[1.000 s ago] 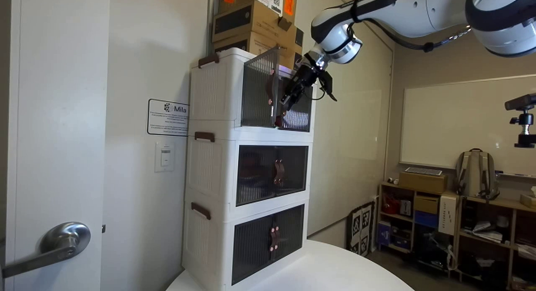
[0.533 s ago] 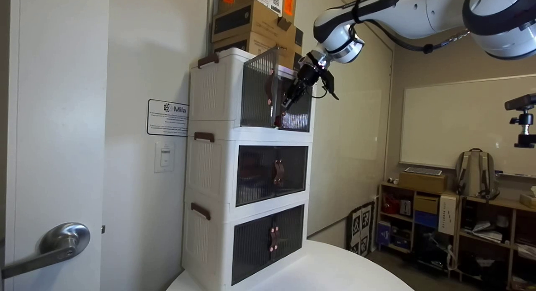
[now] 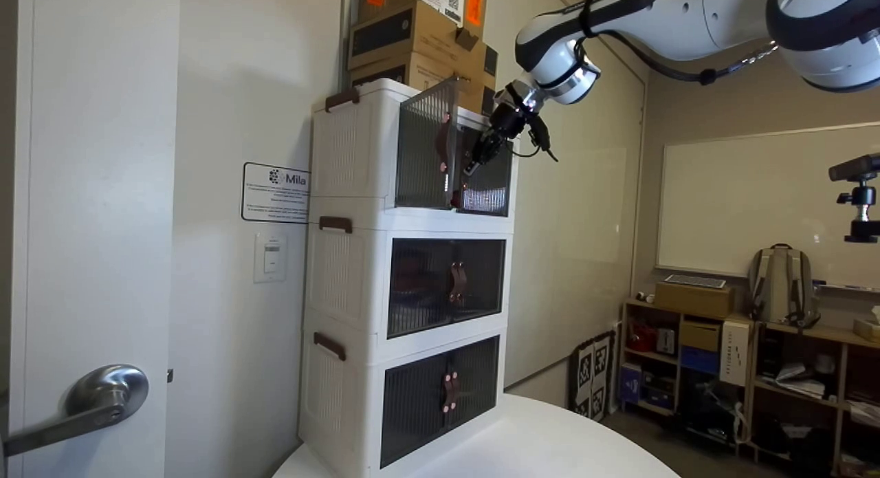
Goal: Open the doors of the topmost shelf
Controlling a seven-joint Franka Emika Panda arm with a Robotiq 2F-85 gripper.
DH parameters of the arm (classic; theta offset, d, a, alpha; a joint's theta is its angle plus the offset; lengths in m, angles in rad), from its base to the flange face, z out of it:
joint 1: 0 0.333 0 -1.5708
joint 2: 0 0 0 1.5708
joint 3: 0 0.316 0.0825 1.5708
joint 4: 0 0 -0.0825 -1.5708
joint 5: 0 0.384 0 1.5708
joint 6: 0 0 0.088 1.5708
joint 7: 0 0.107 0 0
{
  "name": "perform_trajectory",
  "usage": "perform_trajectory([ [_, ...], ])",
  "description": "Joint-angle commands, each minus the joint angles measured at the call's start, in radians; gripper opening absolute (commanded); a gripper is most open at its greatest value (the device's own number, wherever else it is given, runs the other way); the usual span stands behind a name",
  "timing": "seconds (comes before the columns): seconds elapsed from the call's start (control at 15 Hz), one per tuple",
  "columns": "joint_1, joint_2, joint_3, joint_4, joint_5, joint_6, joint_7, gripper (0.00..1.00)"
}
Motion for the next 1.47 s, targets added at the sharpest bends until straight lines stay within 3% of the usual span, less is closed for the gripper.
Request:
perform_trajectory([
  [0.0, 0.020, -0.078, -0.019, -0.115, -0.015, 0.120, 0.042, 0.08],
  [0.67, 0.048, -0.340, -0.082, -0.521, -0.126, 0.347, 0.219, 0.08],
  [1.0, 0.048, -0.514, -0.114, -0.720, -0.160, 0.358, 0.312, 0.08],
  [1.07, 0.052, -0.543, -0.120, -0.750, -0.159, 0.345, 0.337, 0.13],
  [1.13, 0.060, -0.568, -0.126, -0.779, -0.170, 0.344, 0.388, 0.33],
  [1.4, 0.083, -0.629, -0.131, -0.896, -0.398, 0.509, 0.700, 0.60],
])
